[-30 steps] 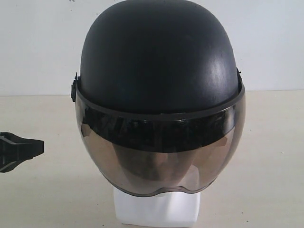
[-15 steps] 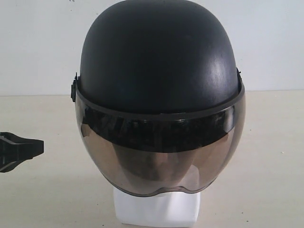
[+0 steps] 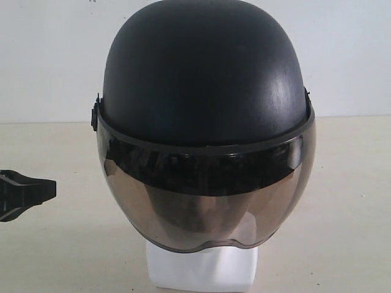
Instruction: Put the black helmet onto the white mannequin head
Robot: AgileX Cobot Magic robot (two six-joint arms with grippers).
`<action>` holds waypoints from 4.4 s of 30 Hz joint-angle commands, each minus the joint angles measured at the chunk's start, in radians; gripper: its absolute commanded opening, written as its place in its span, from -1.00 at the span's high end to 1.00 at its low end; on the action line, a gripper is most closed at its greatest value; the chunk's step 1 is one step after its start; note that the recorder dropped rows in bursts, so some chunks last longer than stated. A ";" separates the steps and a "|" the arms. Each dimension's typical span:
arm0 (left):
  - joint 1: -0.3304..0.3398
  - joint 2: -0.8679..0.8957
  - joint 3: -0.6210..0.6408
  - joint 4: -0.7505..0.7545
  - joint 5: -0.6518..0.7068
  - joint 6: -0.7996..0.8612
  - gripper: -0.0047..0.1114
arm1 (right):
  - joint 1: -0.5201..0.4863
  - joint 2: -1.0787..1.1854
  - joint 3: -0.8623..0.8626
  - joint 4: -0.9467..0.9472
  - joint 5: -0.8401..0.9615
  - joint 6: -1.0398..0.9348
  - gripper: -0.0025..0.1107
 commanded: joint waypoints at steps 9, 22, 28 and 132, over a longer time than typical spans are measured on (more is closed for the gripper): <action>0.001 -0.010 0.005 -0.009 0.005 0.007 0.84 | -0.003 -0.004 -0.001 0.020 -0.003 0.028 0.96; 0.001 -0.010 0.005 -0.009 0.005 0.007 0.84 | -0.003 -0.004 -0.001 0.020 -0.003 0.028 0.96; 0.001 -0.044 0.005 0.035 0.027 0.021 0.84 | -0.003 -0.004 -0.001 0.020 -0.003 0.028 0.96; -0.001 -1.133 0.454 -1.796 0.707 1.836 0.84 | -0.003 -0.004 -0.001 0.027 -0.006 0.028 0.96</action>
